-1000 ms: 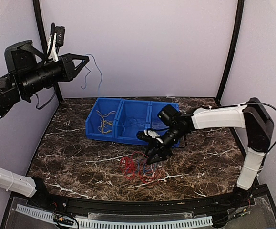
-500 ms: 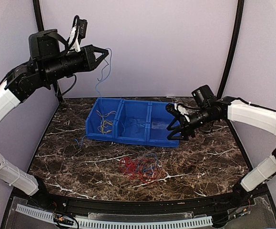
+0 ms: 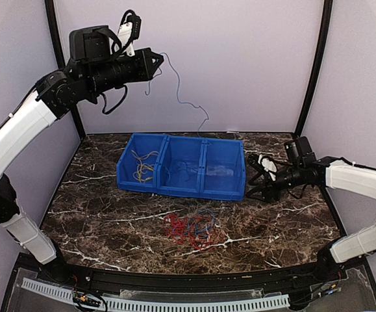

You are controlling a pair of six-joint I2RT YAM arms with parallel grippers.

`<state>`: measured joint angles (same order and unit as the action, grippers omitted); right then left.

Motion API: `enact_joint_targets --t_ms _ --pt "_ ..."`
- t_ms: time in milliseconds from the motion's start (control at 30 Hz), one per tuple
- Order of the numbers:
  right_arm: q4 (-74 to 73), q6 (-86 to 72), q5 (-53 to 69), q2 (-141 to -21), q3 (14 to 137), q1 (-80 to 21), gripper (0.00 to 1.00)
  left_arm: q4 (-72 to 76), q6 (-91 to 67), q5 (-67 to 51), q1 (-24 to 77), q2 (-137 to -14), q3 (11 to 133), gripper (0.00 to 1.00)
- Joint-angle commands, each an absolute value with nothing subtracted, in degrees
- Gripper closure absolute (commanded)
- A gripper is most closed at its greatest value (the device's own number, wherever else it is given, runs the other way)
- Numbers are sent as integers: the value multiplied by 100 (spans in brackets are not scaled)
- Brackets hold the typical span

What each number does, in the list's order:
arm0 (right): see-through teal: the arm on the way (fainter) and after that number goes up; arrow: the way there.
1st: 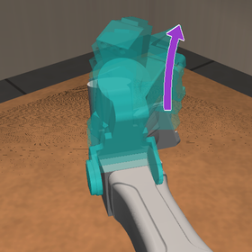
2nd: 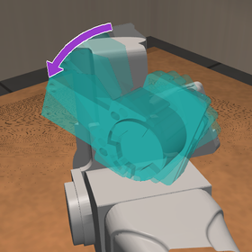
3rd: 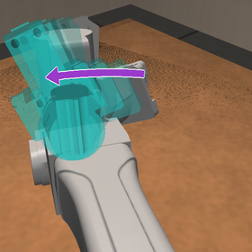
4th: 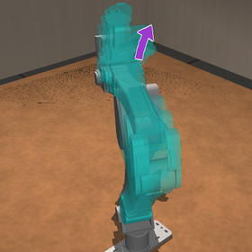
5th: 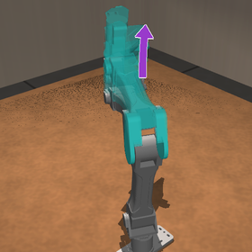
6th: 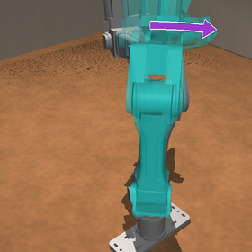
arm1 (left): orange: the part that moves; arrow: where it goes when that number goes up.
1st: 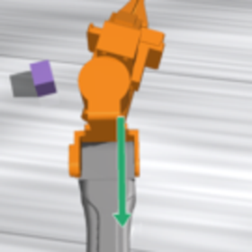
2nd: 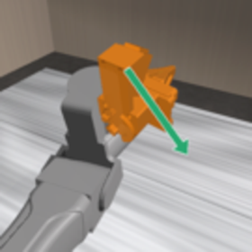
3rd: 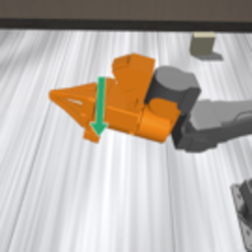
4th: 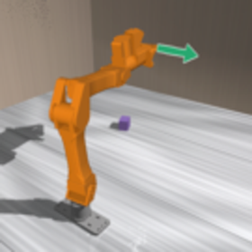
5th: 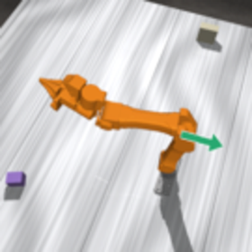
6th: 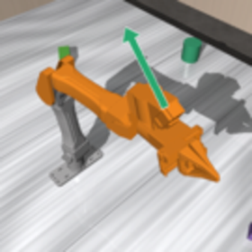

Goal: Untangle the cables

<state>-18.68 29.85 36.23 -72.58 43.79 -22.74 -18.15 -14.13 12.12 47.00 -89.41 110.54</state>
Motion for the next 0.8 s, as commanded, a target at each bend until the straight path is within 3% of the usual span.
enact_joint_targets --t_ms 0,767 --pt "-1465 3173 3302 -7166 4252 -2197 41 -2047 -1328 1436 4583 -9364 11544 100" --pt "-1490 3262 3270 -7443 4281 -2195 41 -1871 -1612 1378 4334 -9610 11179 100"
